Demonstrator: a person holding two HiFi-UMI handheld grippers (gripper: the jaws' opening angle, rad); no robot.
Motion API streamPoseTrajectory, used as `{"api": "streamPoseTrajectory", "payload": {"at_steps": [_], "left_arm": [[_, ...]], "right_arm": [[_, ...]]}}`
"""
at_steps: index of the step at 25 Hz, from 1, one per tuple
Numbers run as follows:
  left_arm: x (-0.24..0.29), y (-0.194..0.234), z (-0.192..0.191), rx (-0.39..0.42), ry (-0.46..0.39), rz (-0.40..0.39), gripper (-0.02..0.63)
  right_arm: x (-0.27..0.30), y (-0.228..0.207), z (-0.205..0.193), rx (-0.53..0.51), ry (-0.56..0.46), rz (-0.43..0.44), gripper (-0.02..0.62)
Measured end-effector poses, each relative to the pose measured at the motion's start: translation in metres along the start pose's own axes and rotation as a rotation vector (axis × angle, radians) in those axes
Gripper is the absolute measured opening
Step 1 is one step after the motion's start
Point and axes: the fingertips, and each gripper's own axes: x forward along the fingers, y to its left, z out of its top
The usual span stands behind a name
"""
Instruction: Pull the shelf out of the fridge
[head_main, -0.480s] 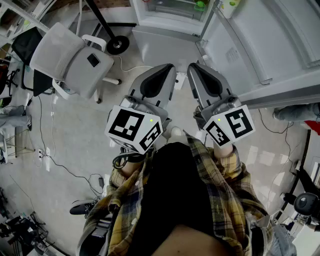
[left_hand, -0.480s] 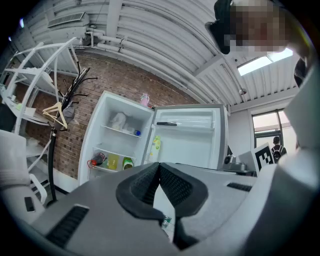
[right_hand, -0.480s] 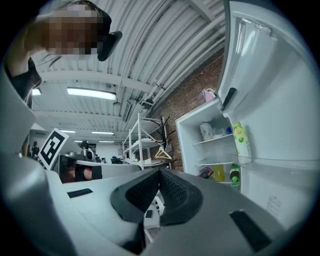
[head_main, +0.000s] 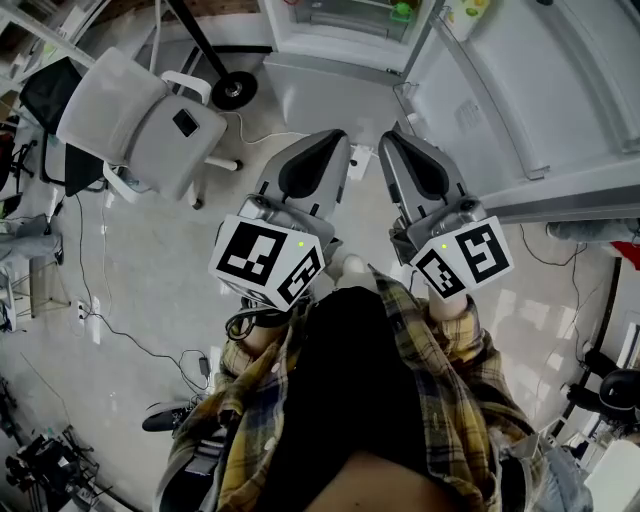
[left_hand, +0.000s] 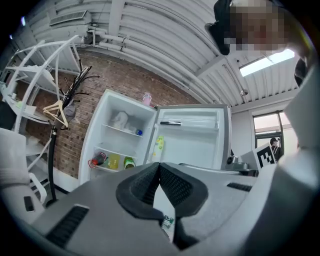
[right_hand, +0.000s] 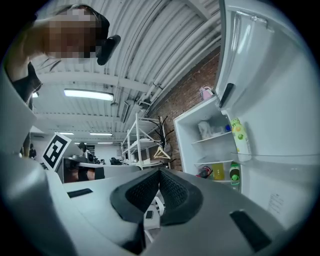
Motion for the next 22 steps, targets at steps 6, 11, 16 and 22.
{"api": "streamPoseTrajectory", "payload": {"at_steps": [6,11,16,22], "left_arm": [[0.005,-0.008,-0.001,-0.004,-0.009,0.004,0.005],[0.007,-0.019,-0.007,-0.007,-0.019,0.033,0.005],[0.009,-0.028,-0.019,-0.022,-0.019,0.068,0.005],[0.007,-0.017,-0.020,-0.033,-0.024,0.086,0.005]], "right_arm": [[-0.008,-0.009,-0.002,0.010,0.003,0.003,0.018],[-0.018,-0.014,-0.005,0.021,0.014,0.038,0.018],[-0.025,-0.023,-0.014,0.044,0.040,0.072,0.018],[-0.016,-0.022,-0.021,0.067,0.059,0.085,0.018]]}}
